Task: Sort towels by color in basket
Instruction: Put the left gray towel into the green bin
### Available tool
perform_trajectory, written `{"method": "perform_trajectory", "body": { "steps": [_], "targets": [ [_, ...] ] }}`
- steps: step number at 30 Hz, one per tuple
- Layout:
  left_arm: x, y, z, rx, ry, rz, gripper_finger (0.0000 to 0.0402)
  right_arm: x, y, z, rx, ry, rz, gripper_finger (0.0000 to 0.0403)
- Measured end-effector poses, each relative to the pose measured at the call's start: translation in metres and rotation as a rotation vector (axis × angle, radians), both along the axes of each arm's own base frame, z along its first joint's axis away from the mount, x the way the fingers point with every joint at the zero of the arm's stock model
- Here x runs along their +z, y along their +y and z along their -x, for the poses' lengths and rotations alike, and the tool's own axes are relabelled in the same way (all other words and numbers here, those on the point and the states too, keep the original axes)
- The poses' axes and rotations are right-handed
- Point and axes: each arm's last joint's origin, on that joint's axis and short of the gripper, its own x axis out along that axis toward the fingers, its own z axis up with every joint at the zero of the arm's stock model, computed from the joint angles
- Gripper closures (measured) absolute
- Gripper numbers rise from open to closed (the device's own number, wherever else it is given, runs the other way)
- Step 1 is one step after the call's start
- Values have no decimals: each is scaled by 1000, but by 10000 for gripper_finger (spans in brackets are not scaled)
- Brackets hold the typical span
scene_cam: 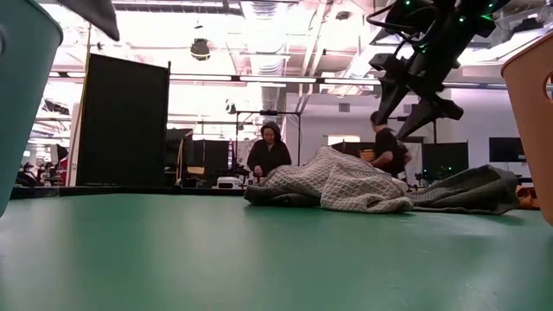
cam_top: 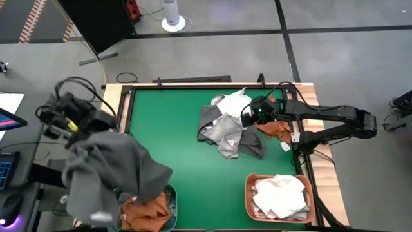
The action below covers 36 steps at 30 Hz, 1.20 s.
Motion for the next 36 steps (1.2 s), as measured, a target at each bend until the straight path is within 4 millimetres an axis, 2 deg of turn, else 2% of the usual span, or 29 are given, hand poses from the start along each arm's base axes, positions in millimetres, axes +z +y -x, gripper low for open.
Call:
{"method": "perform_trajectory", "body": {
  "steps": [7, 12, 18, 22, 30, 33, 36],
  "targets": [
    [-15, -34, -19, -129, 123, -61, 376, 0, 0, 0, 10, 3, 7, 133],
    [-47, -59, -25, -227, 401, -295, 376, 0, 0, 0, 40, 14, 27, 133],
    [-81, -67, -23, -207, 694, -501, 377, 0, 0, 0, 43, 15, 29, 133],
    [-97, -70, -18, -133, 811, -605, 377, 0, 0, 0, 49, 17, 34, 133],
    [-137, -58, -9, 264, 1163, -856, 375, 0, 4, -2, 126, 30, 69, 133],
    [-148, -59, -9, 332, 1246, -943, 373, 1, 4, -2, 129, 26, 71, 133],
    [-161, -68, -16, 356, 1269, -1044, 373, 1, 4, -2, 129, 25, 71, 133]
  ]
}}
